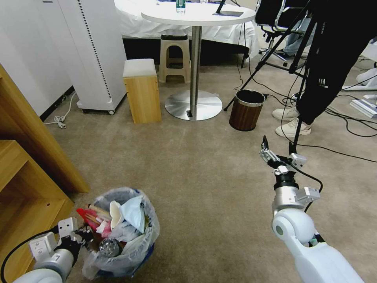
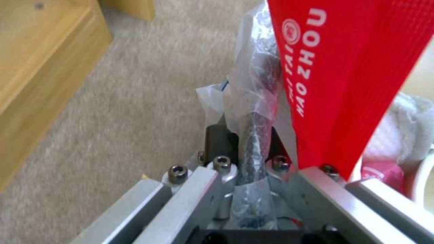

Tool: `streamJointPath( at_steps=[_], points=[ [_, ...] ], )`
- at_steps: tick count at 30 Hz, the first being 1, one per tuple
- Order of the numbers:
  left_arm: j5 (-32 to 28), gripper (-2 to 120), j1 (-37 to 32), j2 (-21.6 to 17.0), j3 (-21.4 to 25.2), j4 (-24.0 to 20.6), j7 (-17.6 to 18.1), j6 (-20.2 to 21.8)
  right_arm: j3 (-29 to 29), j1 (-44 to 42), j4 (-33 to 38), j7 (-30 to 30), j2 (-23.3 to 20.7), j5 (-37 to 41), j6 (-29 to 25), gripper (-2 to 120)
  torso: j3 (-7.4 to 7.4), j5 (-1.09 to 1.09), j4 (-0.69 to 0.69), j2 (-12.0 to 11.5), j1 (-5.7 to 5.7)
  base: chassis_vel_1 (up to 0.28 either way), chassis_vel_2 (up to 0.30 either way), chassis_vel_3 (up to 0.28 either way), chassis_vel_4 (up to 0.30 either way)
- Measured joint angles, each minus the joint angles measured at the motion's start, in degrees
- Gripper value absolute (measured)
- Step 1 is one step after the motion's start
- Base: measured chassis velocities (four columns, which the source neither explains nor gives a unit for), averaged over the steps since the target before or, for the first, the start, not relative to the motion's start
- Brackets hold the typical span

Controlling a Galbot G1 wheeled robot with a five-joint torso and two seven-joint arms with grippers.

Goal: Pick up the trash bin and place the garbage on the floor into it.

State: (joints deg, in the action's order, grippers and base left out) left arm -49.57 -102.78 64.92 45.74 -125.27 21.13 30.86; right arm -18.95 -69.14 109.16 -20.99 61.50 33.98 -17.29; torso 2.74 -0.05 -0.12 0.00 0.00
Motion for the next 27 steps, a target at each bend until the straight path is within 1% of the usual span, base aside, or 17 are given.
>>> streamJointPath(
  at_steps=[2,15,16,17,19,21,22,23,24,26,27],
  points=[
    [-0.04,0,0.01,0.13,-0.18,1.13,0.16,0.00,0.62,0.31,0.00,0.01,0.36,-0.12,-0.03,100,0.00,-0.01,0.00,0.00,0.00,0.000,0.000,0.000,0.000],
    [-1.12,0,1.53,0.42,-0.90,3.56,0.83,-0.35,2.00,1.58,-0.80,0.37,0.74,-0.05,-0.15,100,0.00,0.03,0.01,0.00,0.00,0.000,0.000,0.000,0.000],
    [-0.96,4,1.65,0.48,-0.94,3.86,0.99,-0.54,2.15,1.71,-1.11,0.34,0.82,0.02,-0.08,100,0.00,0.01,0.00,0.00,0.00,0.000,0.000,0.000,0.000],
    [-0.96,4,1.65,0.48,-0.94,3.86,0.99,-0.54,2.15,1.71,-1.11,0.34,0.82,0.02,-0.08,100,0.00,0.01,0.00,0.00,0.00,0.000,0.000,0.000,0.000],
    [-0.83,13,1.71,0.54,-0.96,4.04,1.01,-0.67,2.26,1.75,-1.56,0.39,0.96,-0.08,-0.10,100,0.00,-0.02,0.00,0.00,0.00,0.000,0.000,0.000,0.000],
    [-0.83,13,1.71,0.54,-0.96,4.04,1.01,-0.67,2.26,1.75,-1.56,0.39,0.96,-0.08,-0.10,100,0.00,-0.02,0.00,0.00,0.00,0.000,0.000,0.000,0.000],
    [-0.62,24,1.77,0.67,-1.03,4.25,1.00,-0.94,2.39,1.75,-2.12,0.57,1.18,-0.36,-0.35,100,0.00,-0.01,0.00,0.00,0.00,0.000,0.000,0.000,0.000],
    [-0.45,28,1.79,0.75,-1.05,4.39,0.93,-1.07,2.44,1.72,-2.36,0.63,1.35,-0.41,-0.51,100,0.00,-0.01,0.00,0.00,0.00,0.000,0.000,0.000,0.000],
    [-0.45,28,1.79,0.75,-1.05,4.39,0.93,-1.07,2.44,1.72,-2.36,0.63,1.35,-0.41,-0.51,100,0.00,-0.01,0.00,0.00,0.00,0.000,0.000,0.000,0.000],
    [-0.25,38,1.86,0.86,-1.07,4.51,0.78,-1.35,2.49,1.50,-2.50,0.77,1.64,-0.46,-0.62,100,0.00,-0.02,-0.01,0.00,0.00,0.000,0.000,0.000,0.000],
    [-0.11,45,1.95,0.88,-1.07,4.53,0.54,-1.63,2.55,1.39,-2.58,0.87,1.81,-0.55,-0.73,100,0.00,-0.02,-0.01,0.00,0.00,0.000,0.000,0.000,0.000]
  ],
)
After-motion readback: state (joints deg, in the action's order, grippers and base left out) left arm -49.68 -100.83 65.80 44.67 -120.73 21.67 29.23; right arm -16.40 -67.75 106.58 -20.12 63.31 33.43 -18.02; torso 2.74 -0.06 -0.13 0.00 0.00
